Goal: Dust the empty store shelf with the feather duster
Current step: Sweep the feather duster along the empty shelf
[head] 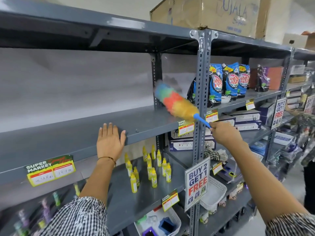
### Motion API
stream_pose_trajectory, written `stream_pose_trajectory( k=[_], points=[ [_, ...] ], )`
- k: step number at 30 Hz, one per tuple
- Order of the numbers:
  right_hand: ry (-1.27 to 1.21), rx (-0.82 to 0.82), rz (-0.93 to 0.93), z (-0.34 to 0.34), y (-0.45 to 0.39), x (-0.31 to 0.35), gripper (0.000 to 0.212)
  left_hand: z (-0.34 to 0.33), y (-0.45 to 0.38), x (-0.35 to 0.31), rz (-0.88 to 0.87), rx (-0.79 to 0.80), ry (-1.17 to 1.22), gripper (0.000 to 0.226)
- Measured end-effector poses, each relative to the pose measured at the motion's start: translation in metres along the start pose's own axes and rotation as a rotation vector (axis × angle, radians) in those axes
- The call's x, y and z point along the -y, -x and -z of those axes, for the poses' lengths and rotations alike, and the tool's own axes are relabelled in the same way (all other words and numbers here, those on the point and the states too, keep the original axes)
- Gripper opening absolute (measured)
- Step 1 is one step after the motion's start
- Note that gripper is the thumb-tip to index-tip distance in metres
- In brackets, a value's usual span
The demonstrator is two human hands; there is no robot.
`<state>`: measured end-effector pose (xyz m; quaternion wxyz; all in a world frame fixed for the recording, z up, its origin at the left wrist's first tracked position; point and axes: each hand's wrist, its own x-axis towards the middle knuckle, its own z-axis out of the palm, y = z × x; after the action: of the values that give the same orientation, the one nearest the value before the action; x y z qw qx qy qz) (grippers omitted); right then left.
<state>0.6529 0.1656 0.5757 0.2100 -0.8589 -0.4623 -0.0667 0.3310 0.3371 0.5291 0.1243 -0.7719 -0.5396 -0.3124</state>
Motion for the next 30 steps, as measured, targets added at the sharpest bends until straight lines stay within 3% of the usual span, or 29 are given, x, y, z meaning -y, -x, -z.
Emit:
stream_pose_trajectory(
  k=[5,10,16,23,30],
  points=[
    [0.071,0.027,0.037,-0.002,0.01,0.032,0.029,0.0,0.0,0.001,-0.012,-0.005,-0.002,0.051],
    [-0.104,0.034,0.013,0.016,0.014,0.021,0.033,0.0,0.001,0.001,-0.017,-0.017,0.014,0.049],
    [0.053,0.029,-0.063,-0.004,0.031,0.033,0.027,0.001,0.0,0.002,-0.022,-0.008,0.001,0.052],
    [0.144,0.071,0.155,0.008,0.055,0.081,0.028,0.003,0.0,0.001,-0.024,-0.01,0.006,0.054],
    [0.123,0.103,0.456,0.008,0.089,0.138,0.024,0.019,0.001,0.009,0.016,-0.201,0.103,0.061]
  ],
)
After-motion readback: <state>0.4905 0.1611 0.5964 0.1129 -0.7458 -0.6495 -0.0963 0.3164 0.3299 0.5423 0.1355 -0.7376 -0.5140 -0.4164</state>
